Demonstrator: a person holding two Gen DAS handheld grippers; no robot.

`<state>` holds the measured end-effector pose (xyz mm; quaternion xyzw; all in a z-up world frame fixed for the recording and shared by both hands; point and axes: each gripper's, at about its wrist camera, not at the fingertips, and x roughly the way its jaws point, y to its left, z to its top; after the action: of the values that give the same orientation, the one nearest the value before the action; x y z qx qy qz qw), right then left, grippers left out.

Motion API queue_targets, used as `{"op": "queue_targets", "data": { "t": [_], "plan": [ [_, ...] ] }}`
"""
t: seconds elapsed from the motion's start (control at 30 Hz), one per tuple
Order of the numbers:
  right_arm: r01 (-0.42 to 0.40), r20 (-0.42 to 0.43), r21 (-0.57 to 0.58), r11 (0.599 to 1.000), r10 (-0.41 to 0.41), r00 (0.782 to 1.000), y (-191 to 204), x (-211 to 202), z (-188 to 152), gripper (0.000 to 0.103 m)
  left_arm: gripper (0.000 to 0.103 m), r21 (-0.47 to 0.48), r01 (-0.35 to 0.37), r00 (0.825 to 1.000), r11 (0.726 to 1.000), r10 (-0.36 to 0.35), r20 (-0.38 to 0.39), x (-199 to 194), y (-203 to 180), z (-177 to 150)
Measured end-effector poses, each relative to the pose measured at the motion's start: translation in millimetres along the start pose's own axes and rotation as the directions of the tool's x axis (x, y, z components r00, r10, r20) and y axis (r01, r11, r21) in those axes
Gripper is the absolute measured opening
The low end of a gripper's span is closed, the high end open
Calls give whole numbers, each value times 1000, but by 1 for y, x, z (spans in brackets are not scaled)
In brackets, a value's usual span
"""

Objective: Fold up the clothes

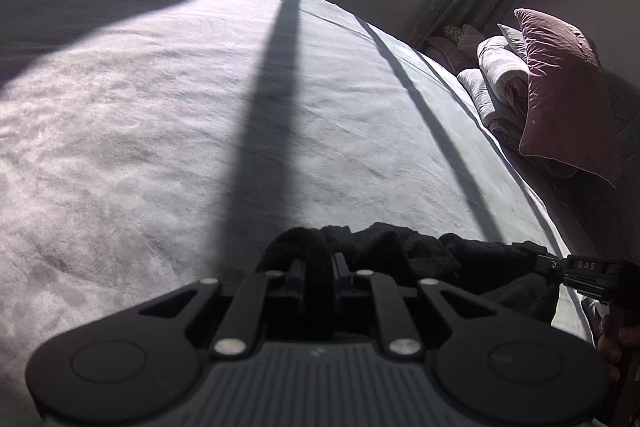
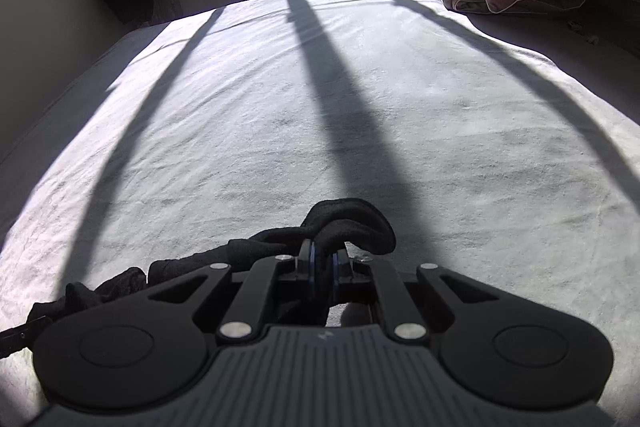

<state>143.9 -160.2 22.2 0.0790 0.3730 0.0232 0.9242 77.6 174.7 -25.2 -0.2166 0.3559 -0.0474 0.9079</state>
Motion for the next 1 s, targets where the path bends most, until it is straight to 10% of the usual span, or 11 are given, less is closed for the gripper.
{"op": "queue_targets", "data": {
  "t": [0.37,0.53,0.6,0.77,1.0],
  "plan": [
    [70,-17,53,996,-69,997,-61,-15,-16,9,11,-71,-73,996,995,68,-61,4,19,1],
    [39,-66,59,998,-35,997,-67,-11,-31,10,29,-61,-59,995,996,54,-79,7,16,-2],
    [13,-76,66,998,-8,997,-66,-12,-35,16,64,-85,-35,998,996,30,-61,3,19,0],
    [-4,-20,33,999,4,1000,-60,-24,-34,61,70,-120,32,997,992,-40,-67,3,20,0],
    [-21,-4,-76,997,21,1000,-41,-16,-28,62,72,-42,-12,996,999,8,-92,17,4,-6]
  ]
}}
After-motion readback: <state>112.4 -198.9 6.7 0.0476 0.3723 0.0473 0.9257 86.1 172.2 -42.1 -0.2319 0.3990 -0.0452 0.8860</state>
